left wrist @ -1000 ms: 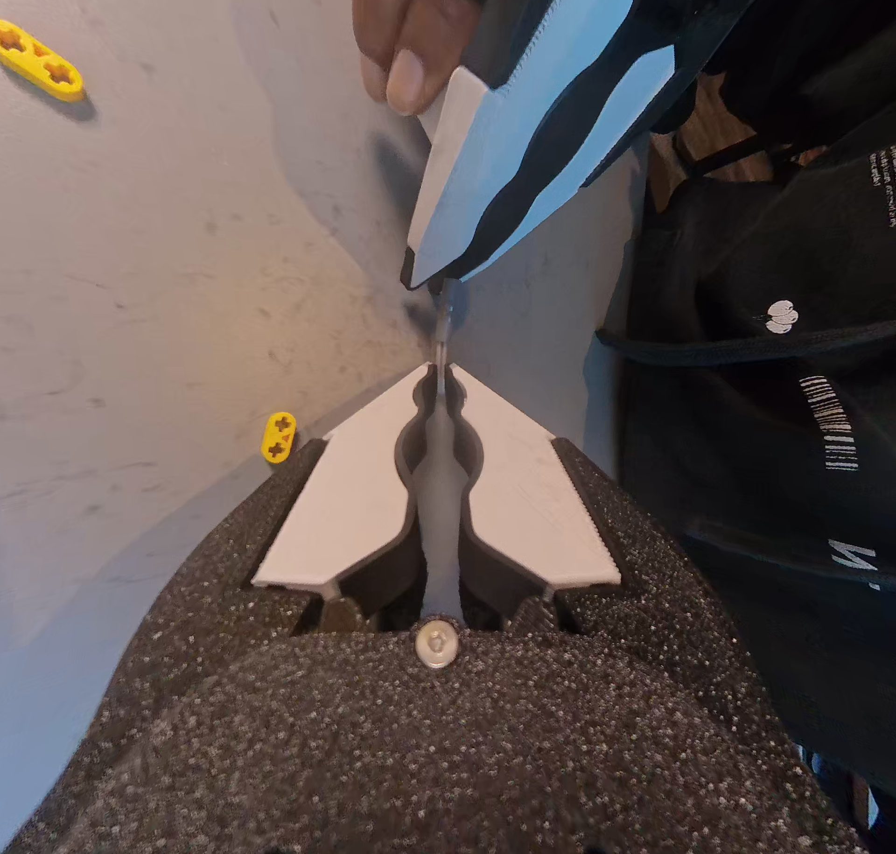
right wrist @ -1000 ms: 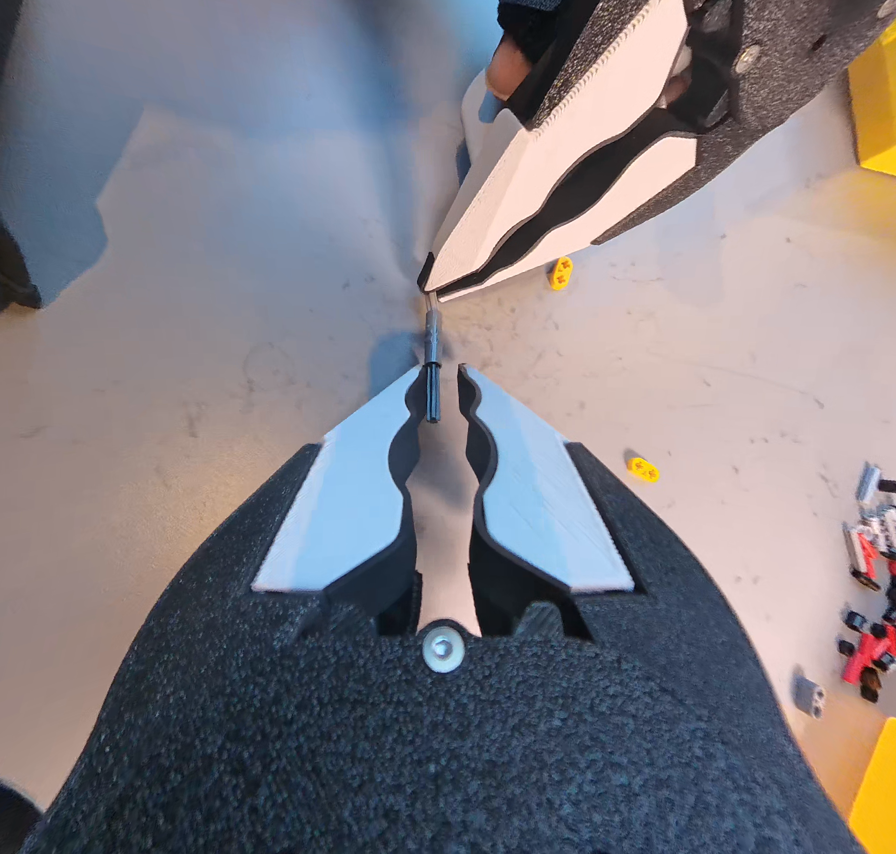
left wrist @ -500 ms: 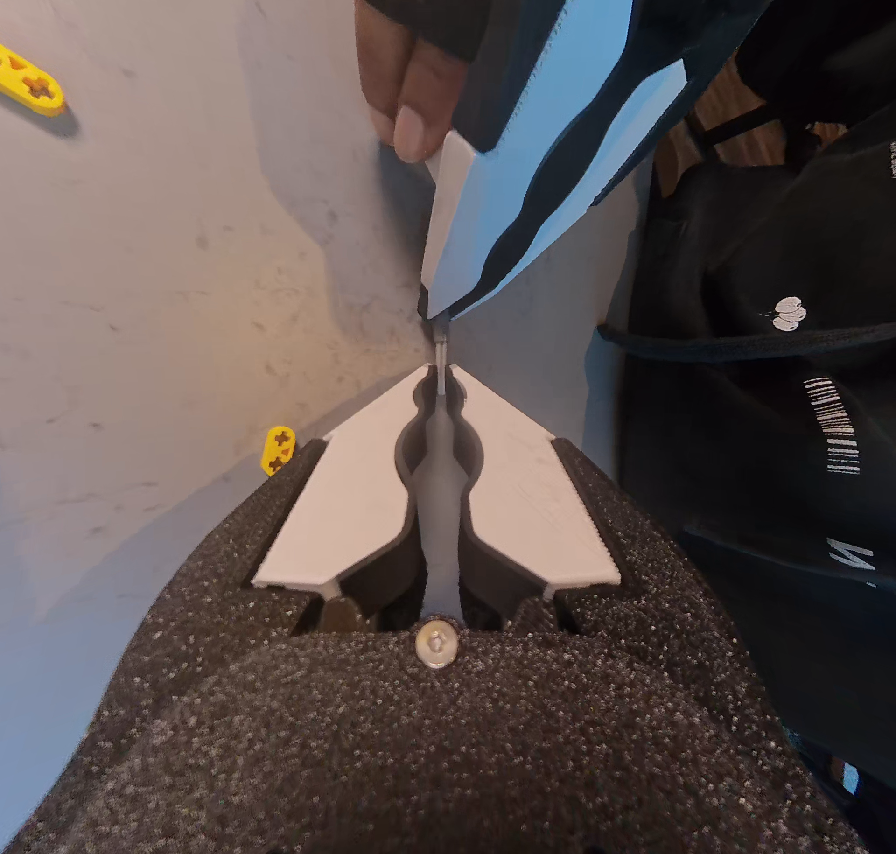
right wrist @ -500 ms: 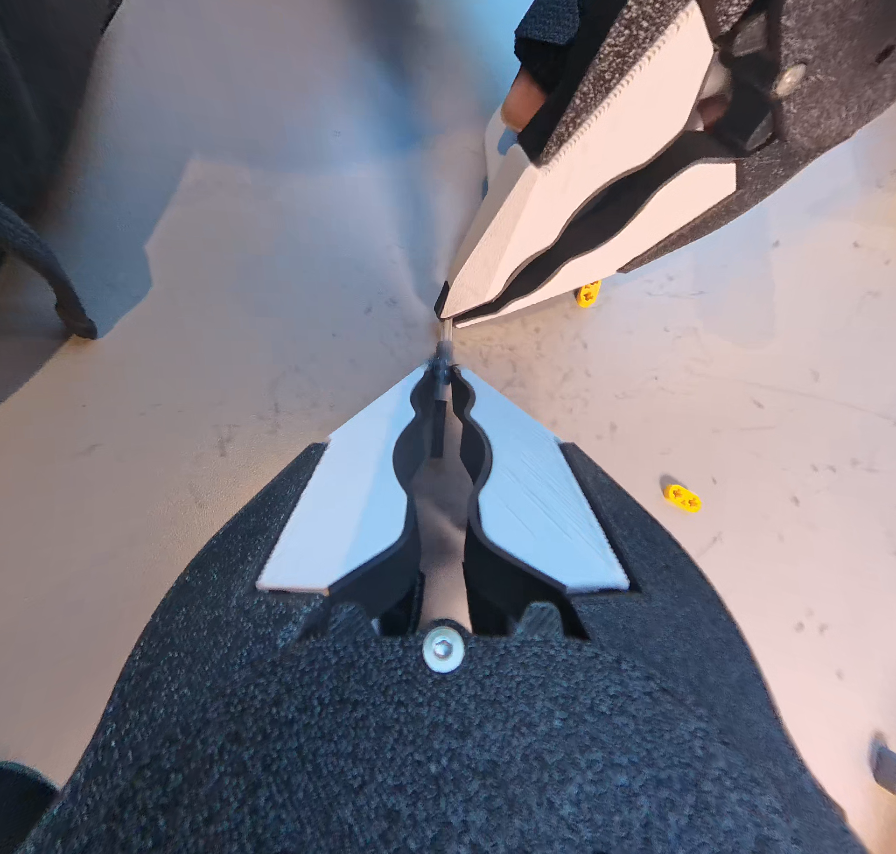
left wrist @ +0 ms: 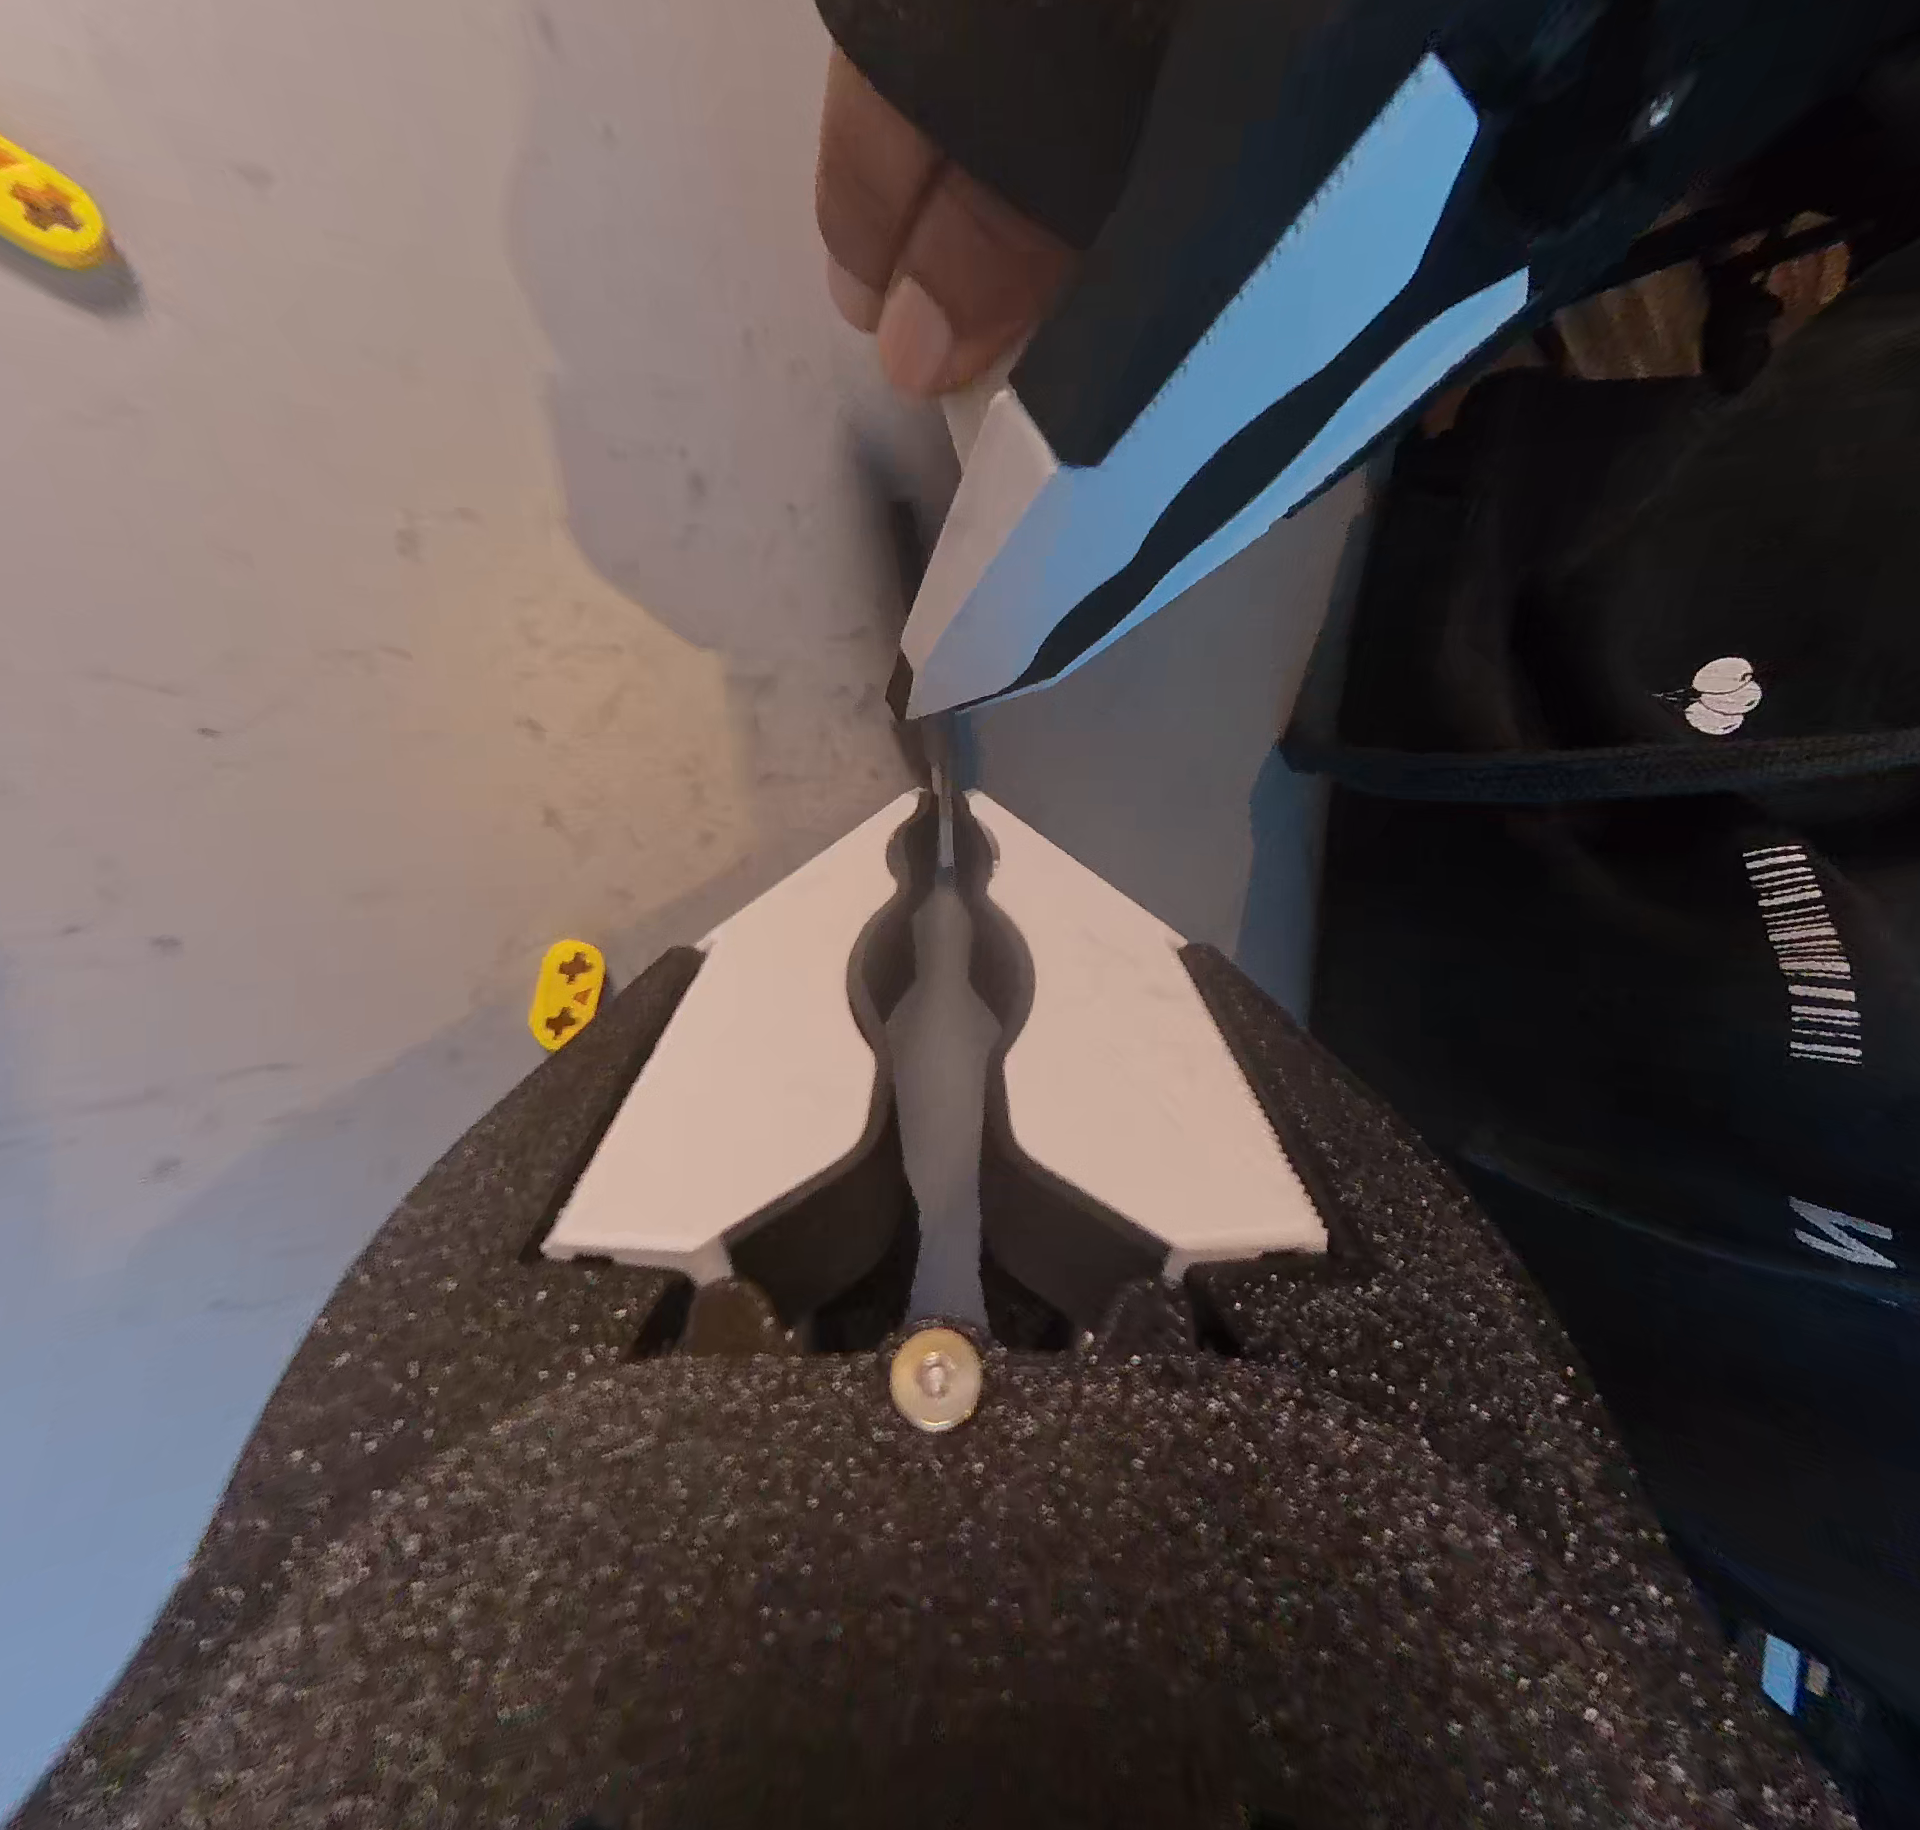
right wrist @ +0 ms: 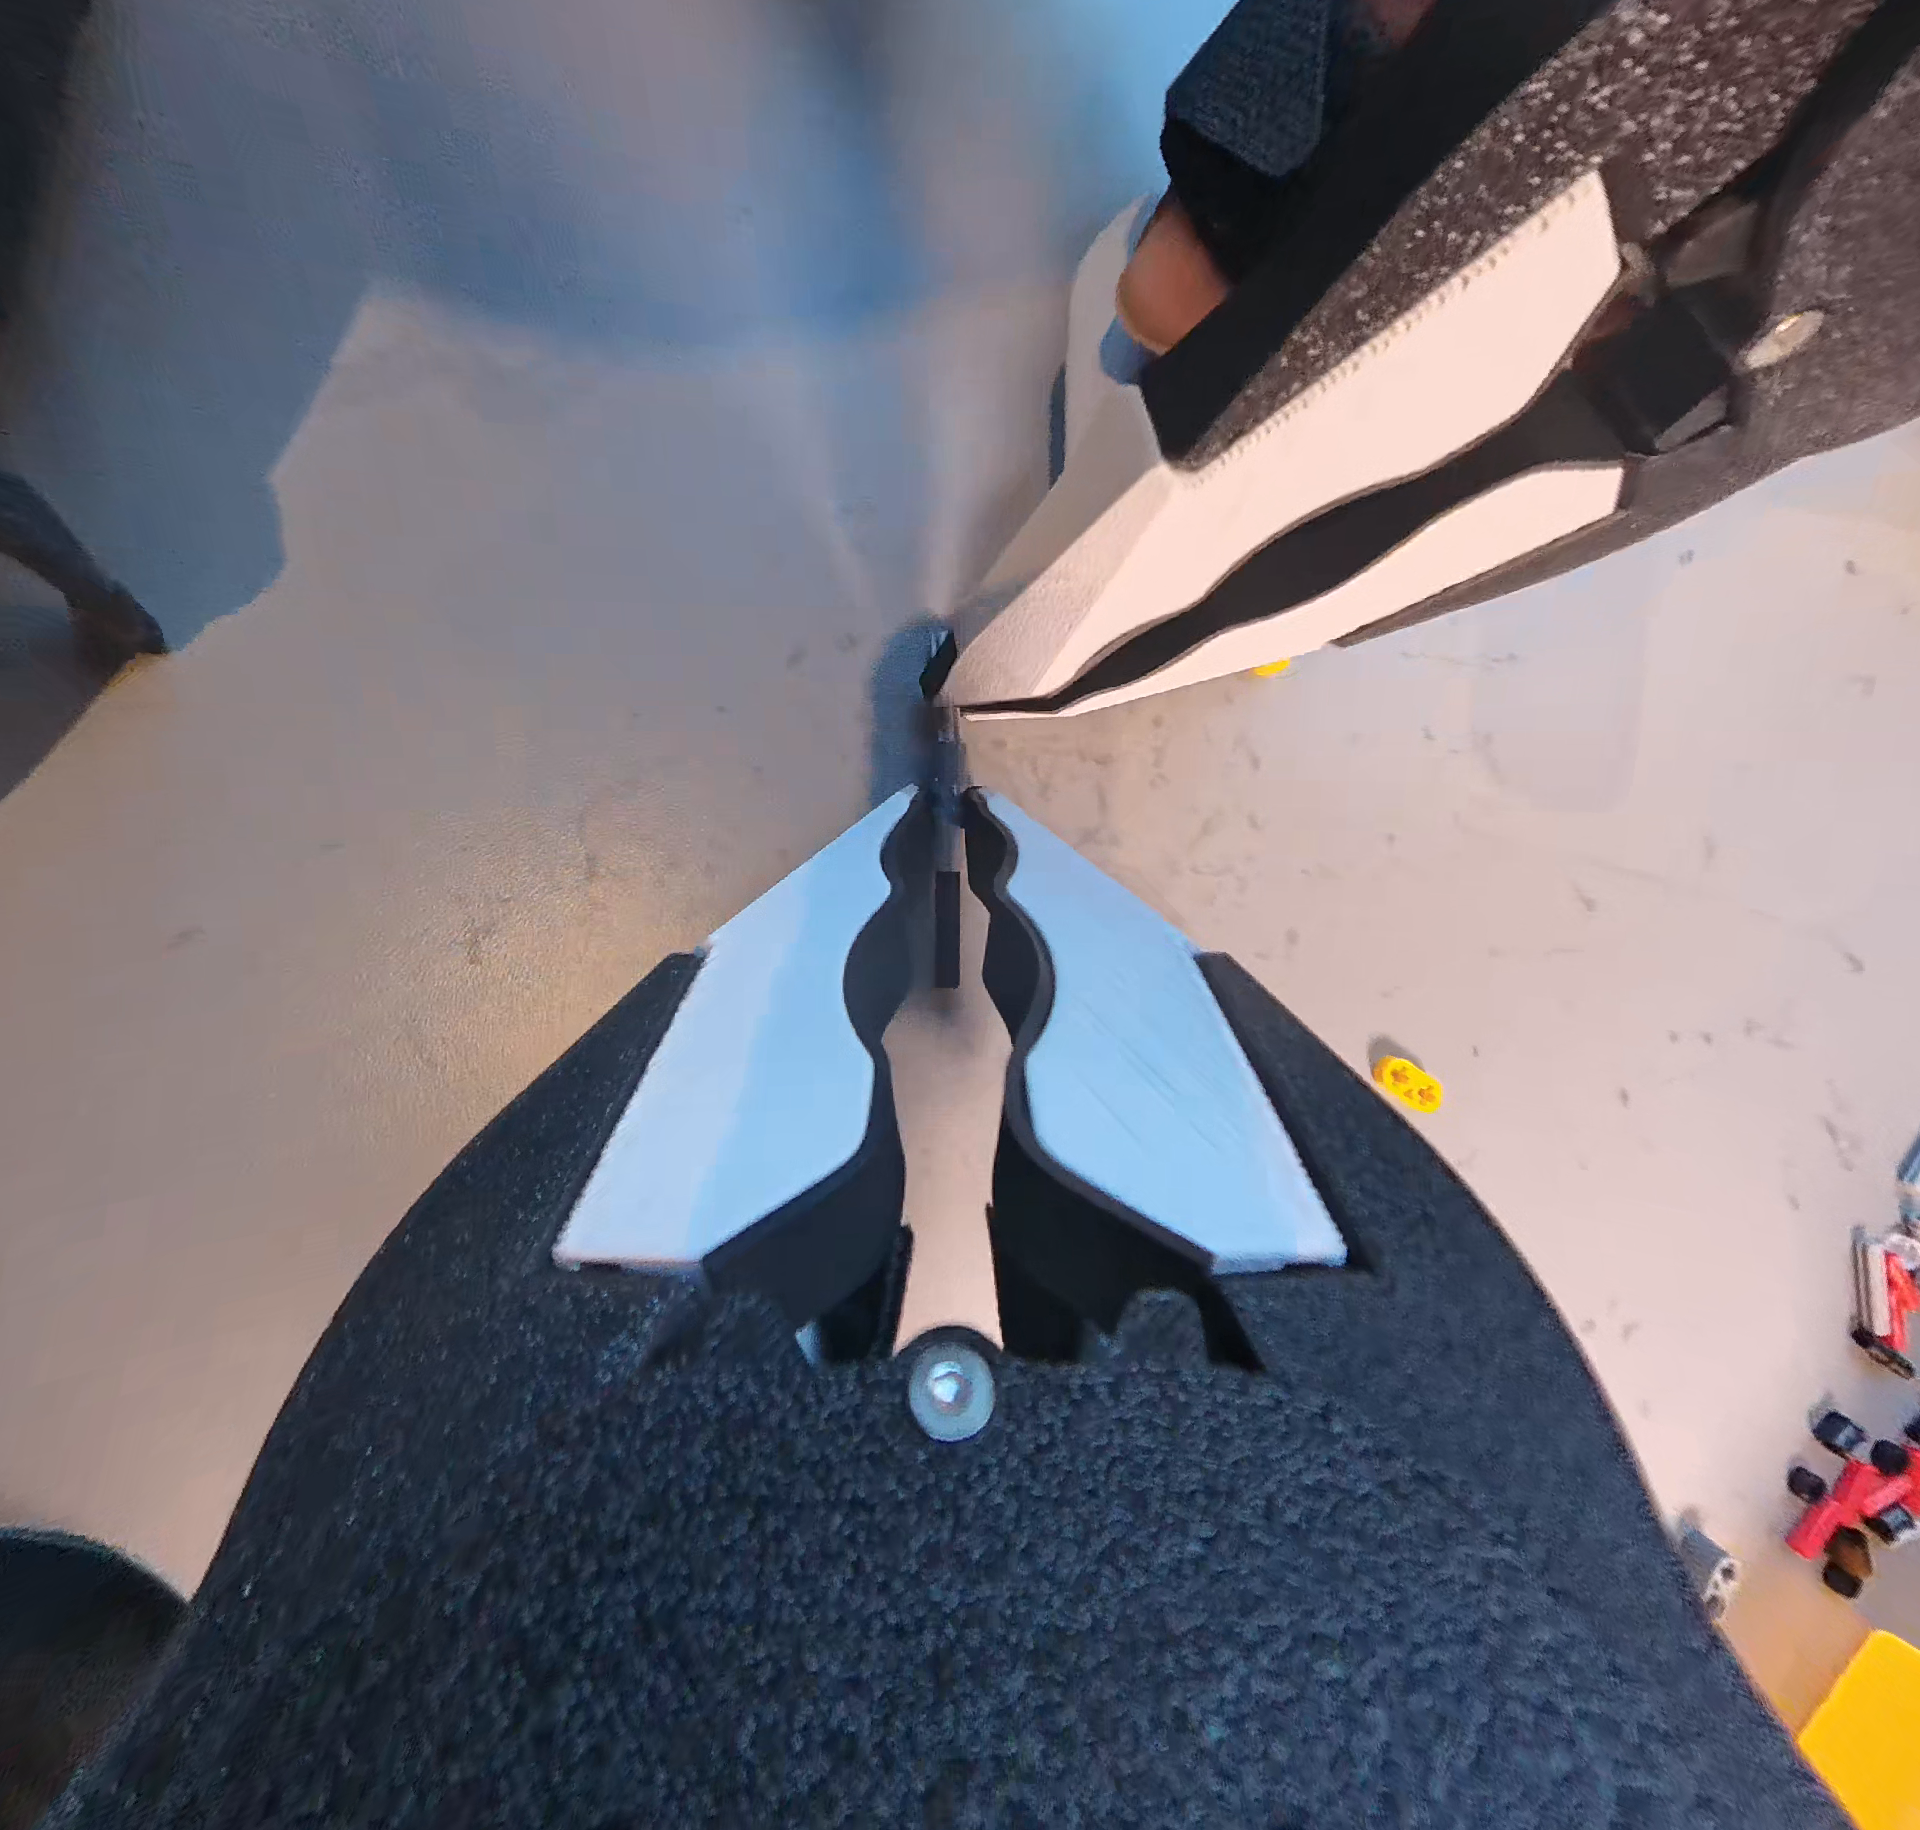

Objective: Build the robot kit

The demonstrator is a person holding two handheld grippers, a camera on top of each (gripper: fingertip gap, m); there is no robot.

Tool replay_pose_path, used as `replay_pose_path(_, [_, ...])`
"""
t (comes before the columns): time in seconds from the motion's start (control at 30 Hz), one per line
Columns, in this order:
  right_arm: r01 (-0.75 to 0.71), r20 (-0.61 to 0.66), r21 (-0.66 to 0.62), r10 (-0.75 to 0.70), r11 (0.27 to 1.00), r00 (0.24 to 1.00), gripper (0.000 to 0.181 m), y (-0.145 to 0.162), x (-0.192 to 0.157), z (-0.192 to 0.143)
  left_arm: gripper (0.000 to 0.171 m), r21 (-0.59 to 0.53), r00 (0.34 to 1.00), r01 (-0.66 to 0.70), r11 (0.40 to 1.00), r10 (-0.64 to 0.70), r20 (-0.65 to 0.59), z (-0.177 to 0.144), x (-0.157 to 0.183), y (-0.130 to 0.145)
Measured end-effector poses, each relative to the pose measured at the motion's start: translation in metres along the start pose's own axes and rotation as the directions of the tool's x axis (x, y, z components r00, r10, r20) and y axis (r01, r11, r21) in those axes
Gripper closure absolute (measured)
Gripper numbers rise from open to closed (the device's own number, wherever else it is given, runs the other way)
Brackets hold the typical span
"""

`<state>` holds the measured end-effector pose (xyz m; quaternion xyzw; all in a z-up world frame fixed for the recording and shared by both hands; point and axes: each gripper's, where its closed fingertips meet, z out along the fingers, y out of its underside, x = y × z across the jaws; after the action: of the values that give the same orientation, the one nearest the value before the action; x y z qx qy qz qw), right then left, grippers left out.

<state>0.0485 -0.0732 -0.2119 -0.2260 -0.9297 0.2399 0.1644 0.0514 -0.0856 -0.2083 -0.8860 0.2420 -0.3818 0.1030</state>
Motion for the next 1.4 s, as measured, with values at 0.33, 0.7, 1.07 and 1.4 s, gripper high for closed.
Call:
replay_pose_path(0.33, [-0.140, 0.035, 0.194, 0.136, 0.971, 0.990, 0.176, 0.001, 0.001, -0.002, 0.160, 0.081, 0.994, -0.105, 0.991, 0.102, 0.041, -0.010, 0.000, -0.003])
replay_pose_path(0.7, [-0.268, 0.035, 0.500, 0.290, 0.823, 0.956, 0.175, -0.011, 0.023, -0.041, 0.149, 0.458, 0.896, -0.431, 0.777, 0.310, 0.317, -0.046, 0.020, -0.032])
replay_pose_path(1.07, [-0.274, 0.058, 0.509, 0.286, 0.816, 0.957, 0.175, -0.018, 0.023, -0.038, 0.168, 0.384, 0.805, -0.557, 0.737, 0.365, 0.467, -0.043, 0.014, -0.029])
replay_pose_path(1.4, [-0.197, -0.026, 0.320, 0.217, 0.927, 0.976, 0.177, -0.008, 0.016, -0.017, 0.169, 0.229, 0.834, -0.462, 0.857, 0.333, 0.439, -0.028, 0.004, -0.018])
